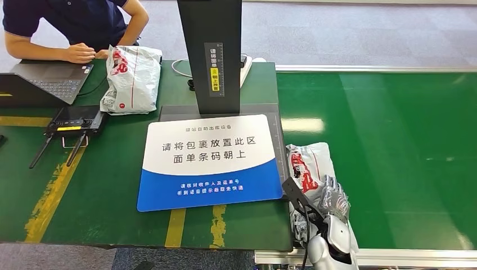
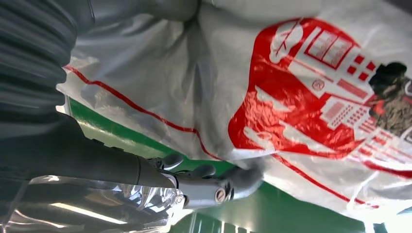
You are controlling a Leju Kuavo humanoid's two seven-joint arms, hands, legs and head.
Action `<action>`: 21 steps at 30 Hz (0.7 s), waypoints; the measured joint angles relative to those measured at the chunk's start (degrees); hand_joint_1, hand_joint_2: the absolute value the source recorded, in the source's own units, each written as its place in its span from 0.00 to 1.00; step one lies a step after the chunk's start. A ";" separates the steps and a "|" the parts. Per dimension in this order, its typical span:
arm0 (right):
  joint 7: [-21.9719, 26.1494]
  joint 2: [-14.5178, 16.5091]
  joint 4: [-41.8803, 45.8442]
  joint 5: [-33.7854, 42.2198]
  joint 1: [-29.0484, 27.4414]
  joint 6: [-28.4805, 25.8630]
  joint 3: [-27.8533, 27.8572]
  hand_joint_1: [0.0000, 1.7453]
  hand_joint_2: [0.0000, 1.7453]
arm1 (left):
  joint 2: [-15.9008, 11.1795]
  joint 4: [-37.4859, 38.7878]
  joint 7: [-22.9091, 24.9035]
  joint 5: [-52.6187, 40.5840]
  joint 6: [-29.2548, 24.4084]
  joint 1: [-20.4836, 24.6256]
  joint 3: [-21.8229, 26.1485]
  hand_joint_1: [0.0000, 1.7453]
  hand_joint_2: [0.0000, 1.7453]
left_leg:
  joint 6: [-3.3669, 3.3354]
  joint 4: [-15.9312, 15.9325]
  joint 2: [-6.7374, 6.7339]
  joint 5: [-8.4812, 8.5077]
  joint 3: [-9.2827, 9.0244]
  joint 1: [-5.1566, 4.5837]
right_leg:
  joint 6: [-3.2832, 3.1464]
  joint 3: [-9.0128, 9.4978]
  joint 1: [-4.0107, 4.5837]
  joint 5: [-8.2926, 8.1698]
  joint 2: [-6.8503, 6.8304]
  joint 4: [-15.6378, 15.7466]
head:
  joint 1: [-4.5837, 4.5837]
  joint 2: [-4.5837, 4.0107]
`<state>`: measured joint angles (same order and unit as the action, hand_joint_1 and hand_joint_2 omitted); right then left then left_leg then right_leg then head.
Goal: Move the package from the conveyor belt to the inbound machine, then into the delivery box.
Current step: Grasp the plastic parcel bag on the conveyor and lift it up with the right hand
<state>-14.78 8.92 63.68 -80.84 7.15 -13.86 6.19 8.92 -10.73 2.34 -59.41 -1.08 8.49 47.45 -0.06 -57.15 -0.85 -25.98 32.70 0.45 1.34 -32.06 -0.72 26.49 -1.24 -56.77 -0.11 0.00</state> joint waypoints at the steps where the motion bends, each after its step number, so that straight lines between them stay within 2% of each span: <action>1: 0.01 0.00 -0.32 -0.07 0.11 -0.03 0.00 0.96 1.00 | 0.00 0.00 0.00 0.03 -0.07 -0.01 0.00 0.00 1.00 | 0.00 0.00 0.00 0.00 0.00 0.00 | 0.00 0.00 0.00 0.00 0.00 0.00 | 0.00 0.00; 8: 0.72 0.00 -1.28 -0.24 0.83 -0.92 -0.01 1.00 1.00 | 0.02 0.00 -0.17 0.51 -0.43 -0.20 0.02 0.00 1.00 | 0.00 0.00 0.00 0.00 -0.01 0.00 | 0.00 0.01 0.00 0.00 0.00 0.00 | 0.00 0.00; 21: 1.81 0.17 1.88 -0.67 -0.41 -3.77 -0.02 0.99 1.00 | 0.02 0.00 -0.59 0.68 -0.72 -0.55 0.02 0.00 1.00 | 0.00 0.00 0.00 0.00 0.01 0.00 | -0.04 -0.01 0.00 0.03 0.00 -0.01 | 0.00 0.00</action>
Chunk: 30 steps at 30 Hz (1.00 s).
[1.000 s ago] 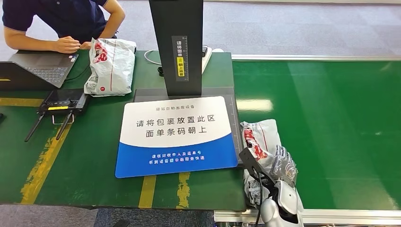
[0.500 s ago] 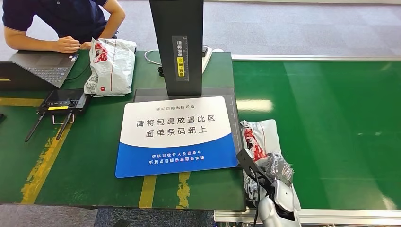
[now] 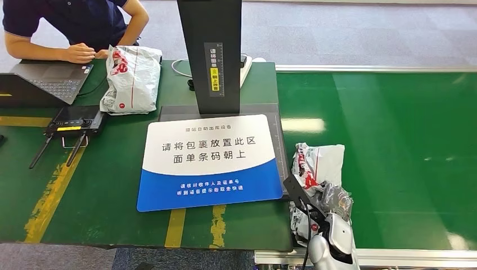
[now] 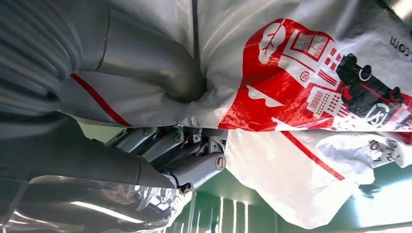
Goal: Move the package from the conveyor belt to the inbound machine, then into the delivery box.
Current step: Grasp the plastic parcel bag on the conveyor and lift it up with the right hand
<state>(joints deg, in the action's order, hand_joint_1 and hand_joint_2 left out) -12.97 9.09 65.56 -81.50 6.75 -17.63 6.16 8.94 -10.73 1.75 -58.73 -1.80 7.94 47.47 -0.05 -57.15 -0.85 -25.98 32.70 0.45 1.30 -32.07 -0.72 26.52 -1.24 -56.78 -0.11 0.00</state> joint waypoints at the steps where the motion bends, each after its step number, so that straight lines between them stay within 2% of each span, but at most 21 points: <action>1: 0.07 0.04 0.53 -0.28 -0.22 -0.48 0.00 1.00 1.00 | 0.00 0.00 -0.05 -0.01 -0.01 -0.03 0.00 0.00 1.00 | 0.00 0.00 0.00 0.00 0.00 0.00 | 0.00 0.00 0.00 0.00 0.00 0.00 | 0.00 0.00; 14: 4.38 2.10 19.04 -2.90 -6.34 -7.53 -1.77 1.00 1.00 | 0.00 0.00 -0.54 -0.22 0.09 -0.39 0.00 0.00 1.00 | 0.02 0.01 0.00 -0.02 0.01 0.00 | -0.01 -0.02 0.00 0.03 0.00 0.00 | -0.01 0.00; 23: 6.66 2.37 26.59 -1.31 -8.55 -8.78 -4.09 1.00 1.00 | 0.00 0.00 -0.79 -0.27 0.09 -0.43 0.00 0.00 1.00 | 0.02 0.01 0.00 -0.02 0.00 0.00 | 0.00 -0.01 0.00 0.03 0.00 0.00 | 0.00 0.00; 30: 15.05 2.20 28.52 11.76 -8.35 -7.08 -8.19 1.00 1.00 | 0.00 0.00 -0.45 -1.19 0.25 -0.06 0.00 0.00 1.00 | 0.03 0.01 -0.01 -0.02 0.00 0.01 | -0.01 -0.01 0.01 0.03 0.01 -0.01 | 0.00 0.00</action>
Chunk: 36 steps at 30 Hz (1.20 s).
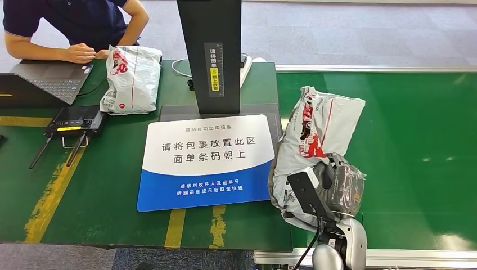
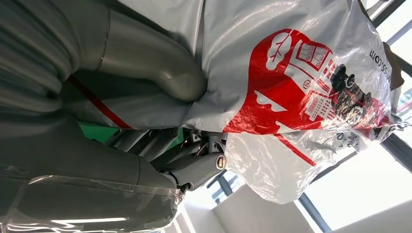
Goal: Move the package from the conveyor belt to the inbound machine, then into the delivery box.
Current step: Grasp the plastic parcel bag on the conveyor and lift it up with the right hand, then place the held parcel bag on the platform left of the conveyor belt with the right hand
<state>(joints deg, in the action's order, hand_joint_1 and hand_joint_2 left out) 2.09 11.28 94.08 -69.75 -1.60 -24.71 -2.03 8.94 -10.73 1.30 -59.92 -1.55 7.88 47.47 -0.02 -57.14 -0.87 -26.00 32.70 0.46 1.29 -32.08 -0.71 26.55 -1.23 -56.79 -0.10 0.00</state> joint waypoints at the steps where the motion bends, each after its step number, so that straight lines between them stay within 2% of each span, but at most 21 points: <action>1: 0.47 -0.08 0.01 0.97 0.38 0.80 -0.62 1.00 1.00 | 0.00 0.00 0.02 -0.03 0.00 0.08 0.00 0.00 1.00 | 0.00 0.00 -0.01 0.00 0.00 0.00 | 0.00 0.00 0.00 0.00 0.00 -0.01 | 0.00 0.00; 10: 2.82 -1.10 -4.85 4.96 6.92 6.51 -4.74 1.00 1.00 | 0.00 0.00 0.09 -0.38 0.00 0.58 0.00 0.00 1.00 | 0.00 0.00 -0.02 0.01 -0.01 0.00 | 0.00 0.02 -0.01 -0.01 0.01 -0.01 | -0.01 0.00; 23: 2.71 -3.32 -17.72 8.10 16.94 6.40 -7.59 1.00 1.00 | 0.00 0.00 0.37 -1.17 0.05 0.89 -0.24 0.00 1.00 | 0.00 0.00 0.01 0.02 0.01 0.00 | 0.00 0.01 0.00 -0.01 0.00 -0.02 | -0.02 0.00; 27: 2.63 -4.12 -23.80 8.59 21.96 6.00 -8.05 1.00 1.00 | 0.00 0.00 0.35 -1.17 -0.08 0.89 -0.28 0.00 1.00 | 0.00 0.00 -0.01 0.04 -0.01 0.00 | -0.01 0.01 -0.01 -0.03 0.00 -0.03 | -0.01 0.00; 36: 6.29 -4.62 -35.12 9.42 30.47 5.46 -11.15 1.00 1.00 | 0.00 0.00 -0.14 -0.64 -0.54 0.75 -0.24 0.00 1.00 | 0.00 0.00 0.00 0.04 0.02 0.00 | -0.02 -0.01 0.00 -0.02 0.00 -0.05 | 0.00 0.00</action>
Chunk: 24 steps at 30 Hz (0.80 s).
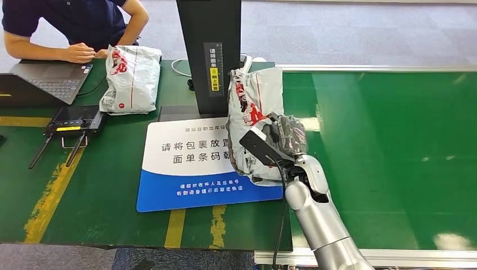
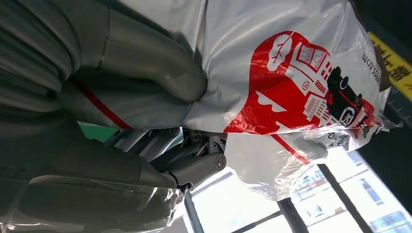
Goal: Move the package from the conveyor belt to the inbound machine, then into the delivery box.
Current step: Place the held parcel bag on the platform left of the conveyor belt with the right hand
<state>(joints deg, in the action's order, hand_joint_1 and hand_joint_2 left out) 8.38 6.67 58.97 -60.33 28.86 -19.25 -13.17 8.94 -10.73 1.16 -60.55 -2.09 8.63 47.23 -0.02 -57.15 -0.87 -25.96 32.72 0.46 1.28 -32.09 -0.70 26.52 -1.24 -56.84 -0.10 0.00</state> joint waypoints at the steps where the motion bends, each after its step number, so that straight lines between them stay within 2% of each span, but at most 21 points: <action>1: 0.60 0.00 -0.90 0.17 0.68 0.11 -0.52 1.00 1.00 | 0.00 0.00 -0.12 0.02 -0.07 -0.01 0.01 0.00 1.00 | 0.00 0.00 0.00 0.00 0.00 0.00 | 0.00 0.00 0.00 0.00 0.00 0.00 | 0.01 0.00; 8: 4.41 0.28 -5.11 1.59 4.31 1.50 -5.28 1.00 1.00 | 0.07 0.00 -0.31 0.08 -0.55 -0.01 0.02 0.00 1.00 | 0.00 0.00 0.00 0.00 0.00 0.00 | 0.00 0.00 0.00 0.00 0.00 -0.01 | -0.01 0.00; 16: 6.03 0.74 -6.98 3.51 6.10 1.79 -9.30 1.00 1.00 | 0.13 0.00 -0.31 0.01 -0.68 0.24 0.02 0.00 1.00 | 0.00 0.00 0.00 0.00 -0.01 0.00 | 0.00 0.00 0.00 0.00 0.00 0.00 | -0.01 0.00; 17: 6.14 0.75 -7.18 3.76 6.27 1.76 -9.65 0.84 1.00 | 0.13 0.00 -0.30 0.01 -0.70 0.30 0.02 0.00 1.00 | 0.00 0.00 0.00 0.00 0.00 0.00 | 0.00 0.00 0.00 0.00 0.00 0.00 | -0.01 0.00; 20: 6.28 0.77 -7.81 4.41 6.70 1.67 -10.51 0.09 1.00 | 0.13 0.00 -0.24 0.01 -0.76 0.47 0.02 0.00 1.00 | 0.00 0.00 0.00 0.00 -0.01 0.00 | 0.00 0.00 0.00 0.00 0.00 0.00 | -0.01 0.00; 21: 6.29 0.77 -8.04 4.62 6.81 1.58 -10.71 0.00 1.00 | 0.13 0.00 -0.22 0.01 -0.77 0.53 0.02 0.00 1.00 | 0.00 0.00 0.00 0.00 -0.01 0.00 | 0.00 0.00 0.00 0.00 0.00 0.00 | -0.01 0.00; 24: 6.29 0.79 -8.68 5.05 7.01 1.14 -11.13 0.00 1.00 | 0.13 0.00 -0.20 0.00 -0.78 0.70 0.02 0.00 1.00 | 0.00 0.00 0.01 0.00 -0.01 0.00 | 0.00 0.00 0.00 0.00 0.00 0.00 | 0.00 0.00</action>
<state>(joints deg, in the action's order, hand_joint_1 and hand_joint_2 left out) 14.67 7.46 50.29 -55.27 35.87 -18.11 -24.30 9.07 -10.73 0.96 -60.55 -2.86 9.33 47.25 -0.02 -57.15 -0.86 -25.96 32.72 0.46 1.28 -32.10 -0.70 26.52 -1.24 -56.84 -0.10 0.00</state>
